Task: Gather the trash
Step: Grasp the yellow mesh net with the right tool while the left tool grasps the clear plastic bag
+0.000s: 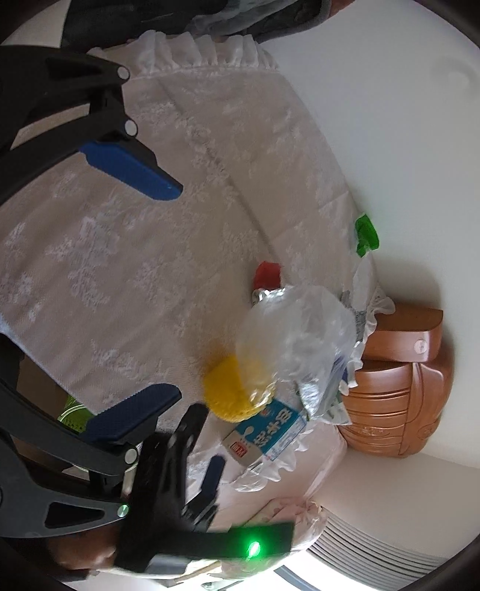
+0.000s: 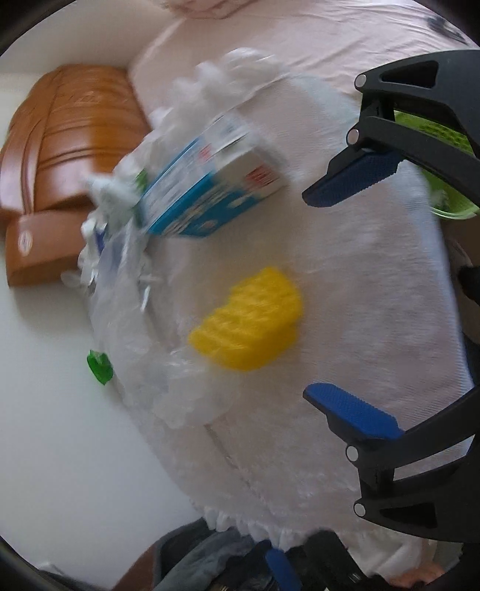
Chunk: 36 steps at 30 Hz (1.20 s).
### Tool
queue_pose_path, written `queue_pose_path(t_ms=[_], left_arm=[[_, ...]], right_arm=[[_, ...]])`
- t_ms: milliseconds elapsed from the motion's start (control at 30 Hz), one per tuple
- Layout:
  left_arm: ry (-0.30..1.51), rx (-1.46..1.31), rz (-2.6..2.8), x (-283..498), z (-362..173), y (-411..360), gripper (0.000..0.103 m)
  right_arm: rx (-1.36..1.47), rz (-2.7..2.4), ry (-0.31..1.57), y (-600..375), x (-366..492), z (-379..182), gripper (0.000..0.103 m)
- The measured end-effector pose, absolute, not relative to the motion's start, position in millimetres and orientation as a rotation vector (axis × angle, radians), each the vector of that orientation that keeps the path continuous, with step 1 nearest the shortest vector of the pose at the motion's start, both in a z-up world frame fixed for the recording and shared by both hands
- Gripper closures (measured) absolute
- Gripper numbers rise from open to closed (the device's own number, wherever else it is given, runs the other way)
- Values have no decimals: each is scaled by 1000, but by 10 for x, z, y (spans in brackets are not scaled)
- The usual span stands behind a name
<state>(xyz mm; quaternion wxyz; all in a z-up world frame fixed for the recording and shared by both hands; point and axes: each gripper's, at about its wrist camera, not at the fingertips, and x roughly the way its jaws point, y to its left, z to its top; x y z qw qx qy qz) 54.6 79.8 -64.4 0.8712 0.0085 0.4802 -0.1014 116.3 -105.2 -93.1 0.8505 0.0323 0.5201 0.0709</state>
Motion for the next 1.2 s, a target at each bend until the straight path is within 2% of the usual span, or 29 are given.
queue_pose_path(t_ms=[100,133,167,233,367,700,800,867,967,1067,1200], left_arm=[[1001,15,-225,668,-636,822,8],[1001,16,-231,705,-630,821,8],[999,14,-239,760,-623,815,8],[990,12,-258,905,-598,783,8],[979,27,-298,1249,-600,651,8],[1127,97,-381,2144,-1198,39,8],[1114,100,-396,2119,-1254,-51,28],[1123,87,-395,2102,-1274,-69,49],[1116,54,-383,2059,-1256,-55,66],[1097,30,-385,1986,-1156,-9,74],[1052,16,-360,1850,-935,107,76]], right_arm=[[1,157,1096,-921,1387,-1041,8],[-16,146,1098,-897,1425,-1072,17],[-19,154,1104,-881,1461,-1102,34],[21,191,1132,-871,1497,-1136,50],[68,194,1119,-948,1410,-1073,67],[156,154,1140,-1220,1153,-973,69],[183,130,1144,-1322,1080,-960,69],[205,120,1145,-1377,1019,-950,68],[248,113,1135,-1450,963,-918,67],[266,113,1126,-1483,890,-890,67],[268,119,1105,-1504,831,-818,67]])
